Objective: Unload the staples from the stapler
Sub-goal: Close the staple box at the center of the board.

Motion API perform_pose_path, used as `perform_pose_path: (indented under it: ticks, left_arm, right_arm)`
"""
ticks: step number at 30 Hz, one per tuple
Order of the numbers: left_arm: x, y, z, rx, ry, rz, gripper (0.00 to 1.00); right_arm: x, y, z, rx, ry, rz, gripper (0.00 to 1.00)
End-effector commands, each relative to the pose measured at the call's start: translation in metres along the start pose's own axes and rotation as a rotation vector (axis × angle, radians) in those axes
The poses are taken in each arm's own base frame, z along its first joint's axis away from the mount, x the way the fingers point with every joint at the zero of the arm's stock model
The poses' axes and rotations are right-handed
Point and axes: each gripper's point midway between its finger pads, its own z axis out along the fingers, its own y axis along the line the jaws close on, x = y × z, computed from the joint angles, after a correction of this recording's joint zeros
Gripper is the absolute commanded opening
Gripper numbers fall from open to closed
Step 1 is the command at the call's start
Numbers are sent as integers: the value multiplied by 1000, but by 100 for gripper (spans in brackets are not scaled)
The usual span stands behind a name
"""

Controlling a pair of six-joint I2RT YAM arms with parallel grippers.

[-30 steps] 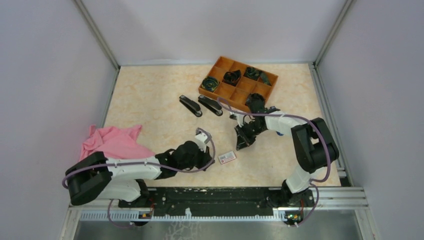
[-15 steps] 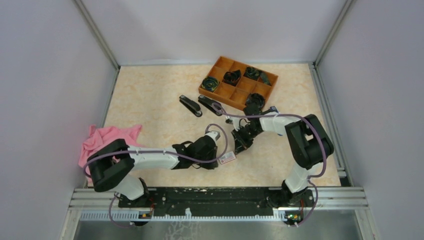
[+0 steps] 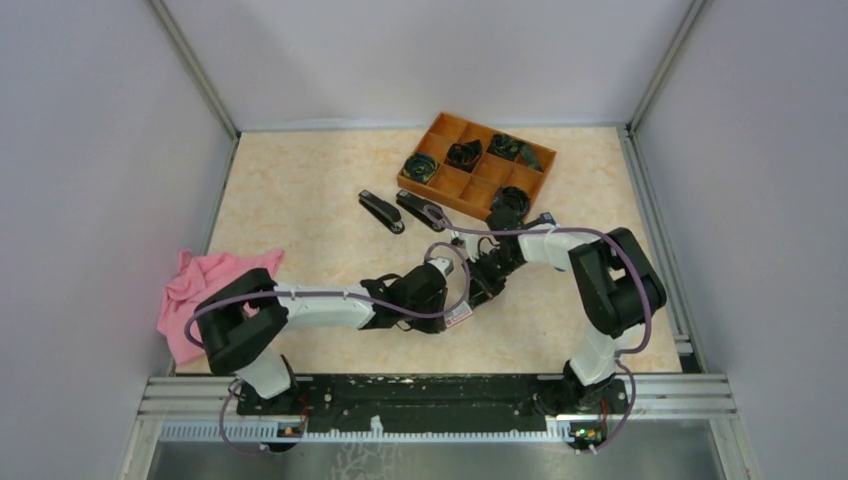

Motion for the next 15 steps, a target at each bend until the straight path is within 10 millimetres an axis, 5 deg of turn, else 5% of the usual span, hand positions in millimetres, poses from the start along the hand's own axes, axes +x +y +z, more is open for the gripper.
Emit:
perform_pose_path:
  ticks: [1,4,10,15]
  left_arm:
    - [13,30,10,-108,45,22,3]
    - [17,34,0,-104,38,20,6]
    - [12,26,-29,-6,-51,31,29]
    - [-7,3,-57,175,-214,131,44]
  right_arm:
    - [-10,3,0,3,-13,-19,0]
    - [-16,-4,-9,52,-37,-38,0]
    - [-30,-9,-38,104,-126,-76,0]
    - [-40,10,-57,61,-194,-198,0]
